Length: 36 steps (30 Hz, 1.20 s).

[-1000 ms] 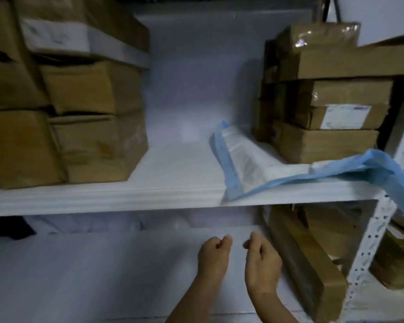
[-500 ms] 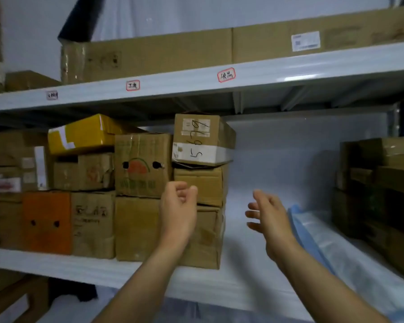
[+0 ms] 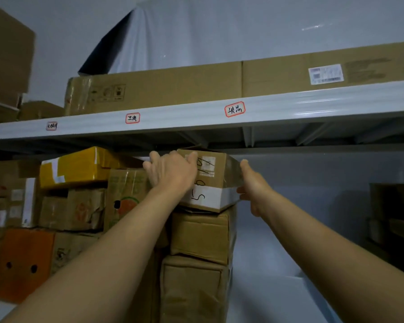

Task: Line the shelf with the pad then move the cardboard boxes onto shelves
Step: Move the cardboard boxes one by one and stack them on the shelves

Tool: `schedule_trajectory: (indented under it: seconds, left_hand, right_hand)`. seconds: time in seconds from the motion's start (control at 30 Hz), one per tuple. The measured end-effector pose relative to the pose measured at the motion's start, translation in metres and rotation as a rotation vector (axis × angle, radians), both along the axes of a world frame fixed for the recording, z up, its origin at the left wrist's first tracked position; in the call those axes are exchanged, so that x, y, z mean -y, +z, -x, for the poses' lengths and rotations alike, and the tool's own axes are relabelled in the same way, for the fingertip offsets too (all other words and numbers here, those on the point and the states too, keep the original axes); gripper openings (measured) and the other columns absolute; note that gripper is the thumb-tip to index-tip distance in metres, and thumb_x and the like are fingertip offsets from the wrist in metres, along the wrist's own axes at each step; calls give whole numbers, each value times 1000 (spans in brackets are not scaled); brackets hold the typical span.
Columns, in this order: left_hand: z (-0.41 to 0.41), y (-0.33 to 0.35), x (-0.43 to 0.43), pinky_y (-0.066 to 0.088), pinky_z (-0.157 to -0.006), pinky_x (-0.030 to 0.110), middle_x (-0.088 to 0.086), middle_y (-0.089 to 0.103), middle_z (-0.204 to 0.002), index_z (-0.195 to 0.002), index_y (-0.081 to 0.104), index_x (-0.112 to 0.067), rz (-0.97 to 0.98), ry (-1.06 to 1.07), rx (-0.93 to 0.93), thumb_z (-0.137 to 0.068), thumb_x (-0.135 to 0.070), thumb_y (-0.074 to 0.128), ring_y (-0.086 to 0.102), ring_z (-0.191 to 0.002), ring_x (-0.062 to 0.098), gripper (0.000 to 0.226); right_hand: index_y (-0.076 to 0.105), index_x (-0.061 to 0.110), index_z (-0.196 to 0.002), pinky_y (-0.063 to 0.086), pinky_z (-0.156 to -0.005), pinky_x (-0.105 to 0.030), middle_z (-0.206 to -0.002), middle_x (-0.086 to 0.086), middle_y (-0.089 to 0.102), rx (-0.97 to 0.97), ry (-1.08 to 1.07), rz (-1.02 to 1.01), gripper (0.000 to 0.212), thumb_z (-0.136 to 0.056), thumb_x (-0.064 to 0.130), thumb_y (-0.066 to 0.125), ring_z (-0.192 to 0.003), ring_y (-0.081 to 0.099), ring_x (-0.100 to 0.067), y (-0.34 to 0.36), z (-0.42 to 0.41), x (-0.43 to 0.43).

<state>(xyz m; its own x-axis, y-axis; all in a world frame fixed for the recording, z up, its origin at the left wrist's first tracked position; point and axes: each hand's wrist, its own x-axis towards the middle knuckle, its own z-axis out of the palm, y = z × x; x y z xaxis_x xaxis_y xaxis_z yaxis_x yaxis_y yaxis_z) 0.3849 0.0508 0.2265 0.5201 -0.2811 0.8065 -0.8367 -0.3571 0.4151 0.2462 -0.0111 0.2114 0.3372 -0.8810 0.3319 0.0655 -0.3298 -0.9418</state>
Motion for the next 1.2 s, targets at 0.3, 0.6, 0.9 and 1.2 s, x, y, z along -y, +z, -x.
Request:
schedule_trajectory:
  seconds: [0.3, 0.6, 0.9, 1.2]
  left_hand:
    - [30, 3, 1, 53, -78, 31, 7, 57, -126, -133, 35, -22, 55, -677, -72, -88, -26, 64, 58, -103, 19, 53]
    - [90, -9, 18, 55, -87, 36, 3, 50, -138, -147, 30, -26, -1, -1056, -36, -93, -16, 56, 57, -115, 20, 60]
    - [141, -62, 17, 44, -93, 24, -9, 41, -131, -140, 42, -36, -185, -1121, 348, -89, -12, 61, 42, -116, 9, 59]
    - [163, -102, 8, 49, -89, 31, 1, 64, -107, -108, 68, -16, -149, -1168, 356, -88, -12, 60, 58, -99, 14, 22]
  right_hand:
    - [63, 24, -79, 45, -64, -28, -76, 0, 67, 246, 17, -24, 48, -98, 49, 28, -73, 61, -16, 2, 14, 12]
    - [59, 13, -90, 52, -80, -43, -92, -14, 66, 413, -52, -241, 29, -93, 33, 38, -83, 65, -28, -18, 110, 13]
    - [51, 6, -126, 48, -81, -44, -115, -25, 58, 14, -41, -357, 110, -52, 88, 43, -102, 55, -40, -49, 178, 4]
    - [69, 8, -101, 39, -86, -47, -95, -21, 64, -30, -88, -559, 70, -50, 55, 68, -92, 52, -38, -95, 162, -16]
